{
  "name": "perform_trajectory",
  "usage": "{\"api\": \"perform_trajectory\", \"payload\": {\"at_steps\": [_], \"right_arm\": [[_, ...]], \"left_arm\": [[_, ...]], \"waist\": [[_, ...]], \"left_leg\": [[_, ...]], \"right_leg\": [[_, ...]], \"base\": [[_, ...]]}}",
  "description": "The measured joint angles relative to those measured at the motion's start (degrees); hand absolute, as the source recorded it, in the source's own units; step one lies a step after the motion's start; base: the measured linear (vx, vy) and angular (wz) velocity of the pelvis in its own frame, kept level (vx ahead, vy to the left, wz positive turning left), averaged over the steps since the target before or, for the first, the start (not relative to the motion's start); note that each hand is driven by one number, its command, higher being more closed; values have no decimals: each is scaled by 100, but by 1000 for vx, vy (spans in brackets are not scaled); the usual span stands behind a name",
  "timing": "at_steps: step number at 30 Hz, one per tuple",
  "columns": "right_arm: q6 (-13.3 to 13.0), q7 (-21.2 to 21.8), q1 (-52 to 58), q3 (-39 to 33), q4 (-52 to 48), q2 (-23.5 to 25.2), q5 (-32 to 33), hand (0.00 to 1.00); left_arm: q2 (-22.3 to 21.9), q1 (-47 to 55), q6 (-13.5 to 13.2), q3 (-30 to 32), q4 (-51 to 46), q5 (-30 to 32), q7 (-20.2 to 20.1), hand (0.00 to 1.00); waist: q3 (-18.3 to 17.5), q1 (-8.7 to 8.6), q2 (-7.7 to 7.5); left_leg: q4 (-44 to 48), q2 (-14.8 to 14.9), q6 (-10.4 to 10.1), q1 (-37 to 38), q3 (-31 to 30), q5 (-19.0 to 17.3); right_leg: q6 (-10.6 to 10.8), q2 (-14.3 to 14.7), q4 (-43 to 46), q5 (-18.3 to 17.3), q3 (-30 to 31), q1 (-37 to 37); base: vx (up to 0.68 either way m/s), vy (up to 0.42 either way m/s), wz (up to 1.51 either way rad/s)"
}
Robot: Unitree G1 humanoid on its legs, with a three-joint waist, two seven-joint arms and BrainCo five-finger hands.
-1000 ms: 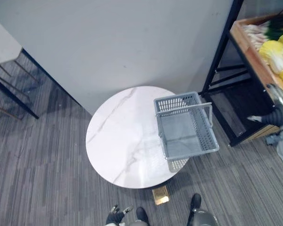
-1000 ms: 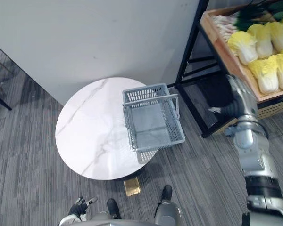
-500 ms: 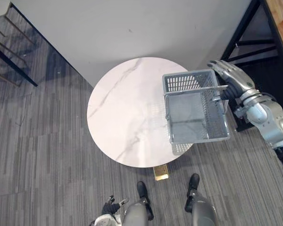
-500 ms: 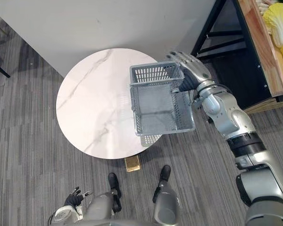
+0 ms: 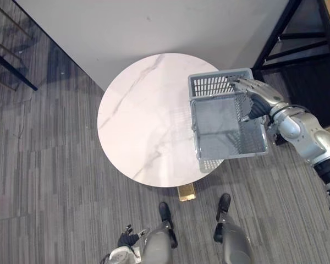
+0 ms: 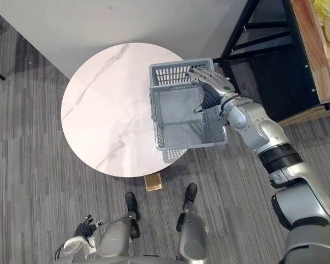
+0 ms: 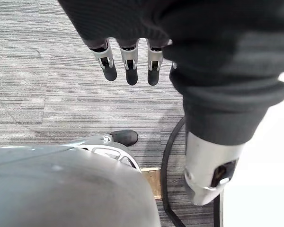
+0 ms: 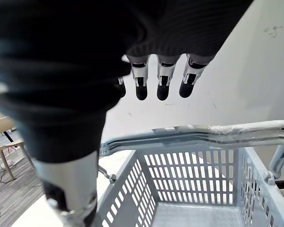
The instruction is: Pick vegetable in the basket
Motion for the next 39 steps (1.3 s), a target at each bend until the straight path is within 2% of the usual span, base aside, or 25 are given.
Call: {"api": "perform_trajectory", "payload": {"at_steps": [11, 17, 22, 32, 33, 39], "right_arm": [[166, -85, -640, 187, 760, 261, -10, 0], [254, -149, -835, 161, 1335, 290, -11, 0], [305, -184, -920, -108, 1565, 335, -14, 0], [380, -188, -1083, -111, 2000, 512, -18, 0], [382, -193, -1086, -112, 2010, 517, -18, 100], [397, -311, -1249, -267, 2223, 724, -199, 100]], "left_arm": [[56, -25, -67, -166, -13, -3, 37, 0], [74, -27, -68, -222, -12, -4, 54, 0], [82, -38, -71, -281, -17, -7, 73, 0], [99, -68, -114, -427, -24, -47, 191, 0], [98, -68, -113, -444, -21, -158, 201, 0], [96, -81, -117, -506, -24, -219, 222, 0]], "waist": [[109, 67, -18], [115, 74, -13], [157, 93, 7], [250, 134, 52], [254, 139, 59], [285, 139, 113]], "left_leg": [[16, -6, 1, -143, -74, 2], [18, -9, 10, -209, -152, 10], [19, -10, 11, -262, -205, 29], [-11, -26, 15, -285, -209, 34], [-22, -30, 15, -289, -212, 41], [-67, -30, 14, -371, -324, 110]], "right_leg": [[-9, 11, -86, 53, 14, -74], [-8, 11, -99, 56, 12, -100], [-5, 13, -131, 58, -5, -103], [-4, 12, -201, 95, -6, -104], [-4, 11, -207, 95, -9, -108], [-4, 16, -231, 95, -109, -128]], "base": [[3, -1, 1], [14, -1, 3], [5, -3, 5], [0, 0, 0], [0, 0, 0], [16, -9, 8]]}}
